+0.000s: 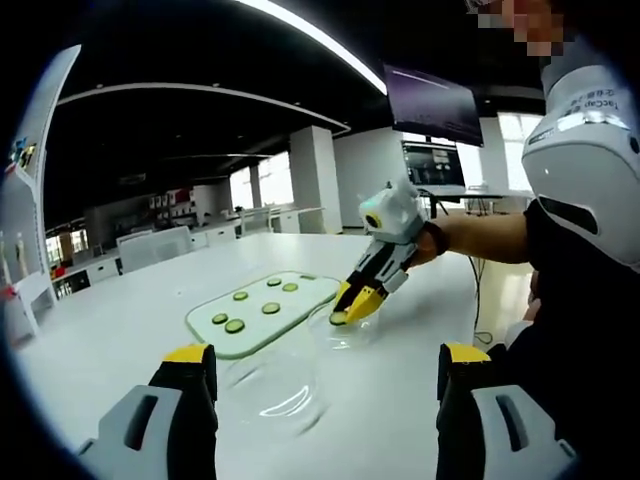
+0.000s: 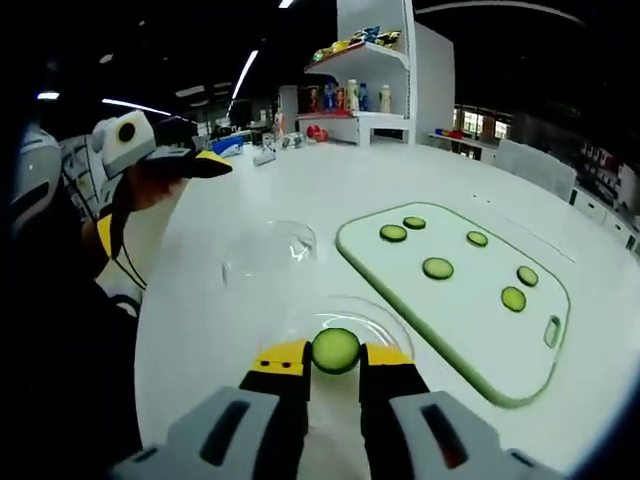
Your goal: Open the petri dish lid, add cucumber slices into the petri dish, and close the lid
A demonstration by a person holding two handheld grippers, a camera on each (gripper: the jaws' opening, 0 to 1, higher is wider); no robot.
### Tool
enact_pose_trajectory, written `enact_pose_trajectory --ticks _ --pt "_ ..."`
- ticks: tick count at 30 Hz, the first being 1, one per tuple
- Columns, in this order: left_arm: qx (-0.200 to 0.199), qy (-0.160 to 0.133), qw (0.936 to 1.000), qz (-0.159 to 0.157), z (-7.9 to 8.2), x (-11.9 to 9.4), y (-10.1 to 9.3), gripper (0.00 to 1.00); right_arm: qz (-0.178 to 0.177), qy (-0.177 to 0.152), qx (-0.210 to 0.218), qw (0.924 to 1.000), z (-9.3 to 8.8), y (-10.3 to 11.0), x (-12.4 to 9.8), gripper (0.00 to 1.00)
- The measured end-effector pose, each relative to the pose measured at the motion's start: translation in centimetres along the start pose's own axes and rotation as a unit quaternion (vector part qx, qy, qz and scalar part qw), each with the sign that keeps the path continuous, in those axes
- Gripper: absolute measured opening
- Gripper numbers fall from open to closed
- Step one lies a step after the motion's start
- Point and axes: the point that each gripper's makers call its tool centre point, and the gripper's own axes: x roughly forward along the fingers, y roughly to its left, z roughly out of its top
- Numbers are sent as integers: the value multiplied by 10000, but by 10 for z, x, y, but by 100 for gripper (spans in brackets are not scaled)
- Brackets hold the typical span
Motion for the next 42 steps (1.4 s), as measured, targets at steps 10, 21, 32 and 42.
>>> enact_pose_trajectory --ticks 10,21,32,42 --pt "-71 -124 9999 -80 5 -2 -2 90 -48 233 -63 9997 -3 0 7 17" --pt "-73 -79 9999 -43 0 -1 0 90 -18 435 4 9991 -10 -2 8 17" --pt "-61 -75 9999 -35 0 -1 0 90 6 512 -80 9987 -10 -2 9 17" --pt "-24 -5 10000 23 -6 -1 2 88 -11 475 -188 9987 -11 -2 8 20"
